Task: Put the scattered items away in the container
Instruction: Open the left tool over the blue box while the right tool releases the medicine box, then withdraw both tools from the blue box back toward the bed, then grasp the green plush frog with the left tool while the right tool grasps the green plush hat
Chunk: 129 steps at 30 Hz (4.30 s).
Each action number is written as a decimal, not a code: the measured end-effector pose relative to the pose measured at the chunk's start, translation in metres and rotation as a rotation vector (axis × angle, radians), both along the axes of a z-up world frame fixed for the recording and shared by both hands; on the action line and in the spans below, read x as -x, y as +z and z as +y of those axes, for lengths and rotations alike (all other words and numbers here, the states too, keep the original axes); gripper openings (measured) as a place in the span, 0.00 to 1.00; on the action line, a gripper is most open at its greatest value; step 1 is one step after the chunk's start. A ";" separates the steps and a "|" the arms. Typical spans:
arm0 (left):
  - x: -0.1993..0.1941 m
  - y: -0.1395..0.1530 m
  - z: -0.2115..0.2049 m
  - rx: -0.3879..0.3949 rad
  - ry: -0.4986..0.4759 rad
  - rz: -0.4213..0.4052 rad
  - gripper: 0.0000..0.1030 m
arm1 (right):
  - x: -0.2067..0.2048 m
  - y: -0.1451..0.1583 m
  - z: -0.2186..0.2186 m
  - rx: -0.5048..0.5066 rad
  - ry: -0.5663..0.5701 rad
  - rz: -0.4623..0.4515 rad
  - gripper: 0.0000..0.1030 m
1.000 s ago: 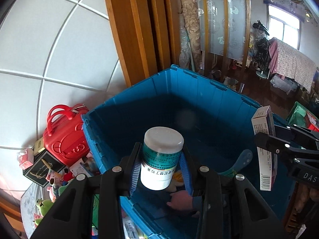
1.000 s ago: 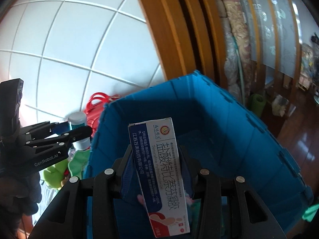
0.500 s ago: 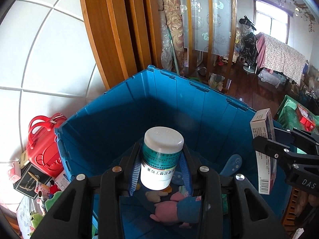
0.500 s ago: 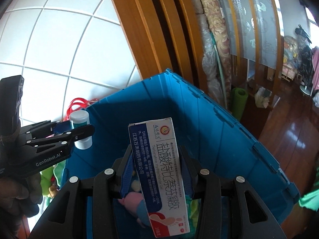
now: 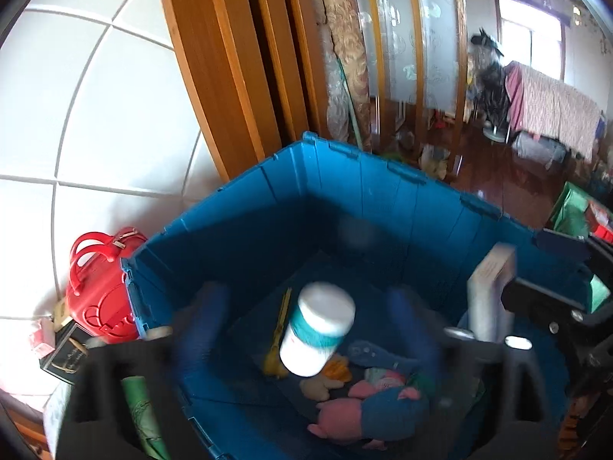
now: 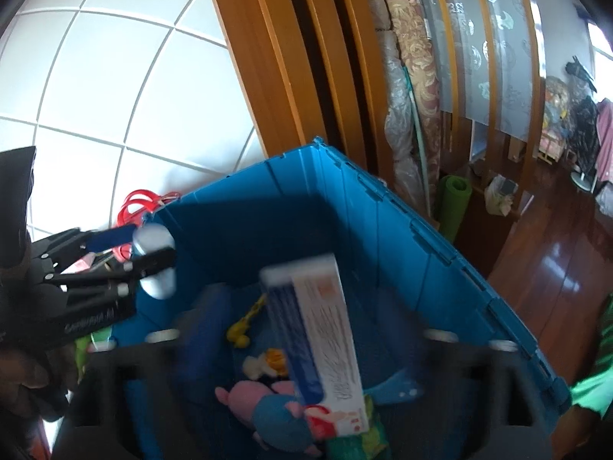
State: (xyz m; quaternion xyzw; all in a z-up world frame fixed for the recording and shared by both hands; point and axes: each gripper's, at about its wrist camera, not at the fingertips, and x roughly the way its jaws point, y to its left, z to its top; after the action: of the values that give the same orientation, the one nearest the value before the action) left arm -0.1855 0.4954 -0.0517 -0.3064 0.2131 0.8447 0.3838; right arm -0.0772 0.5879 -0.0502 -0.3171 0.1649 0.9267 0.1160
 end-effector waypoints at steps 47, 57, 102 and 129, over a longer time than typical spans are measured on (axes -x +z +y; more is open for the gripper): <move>0.017 -0.004 -0.243 -0.022 0.409 -0.004 1.00 | 0.035 0.017 -0.161 -0.048 0.346 0.049 0.99; 0.018 -0.002 -0.306 -0.020 0.501 0.009 1.00 | 0.047 0.016 -0.219 -0.043 0.442 0.063 0.99; 0.072 -0.116 -0.531 0.055 0.757 -0.147 1.00 | 0.124 -0.117 -0.430 -0.169 0.634 -0.170 0.99; 0.145 -0.211 -0.552 0.093 0.769 -0.283 1.00 | 0.212 -0.242 -0.454 -0.357 0.596 -0.381 0.92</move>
State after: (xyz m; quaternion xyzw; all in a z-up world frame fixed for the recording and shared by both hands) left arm -0.3303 -0.0564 -0.2625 -0.4940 0.0663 0.8654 0.0515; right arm -0.2889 0.1336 -0.2926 -0.4922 -0.1227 0.8584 -0.0761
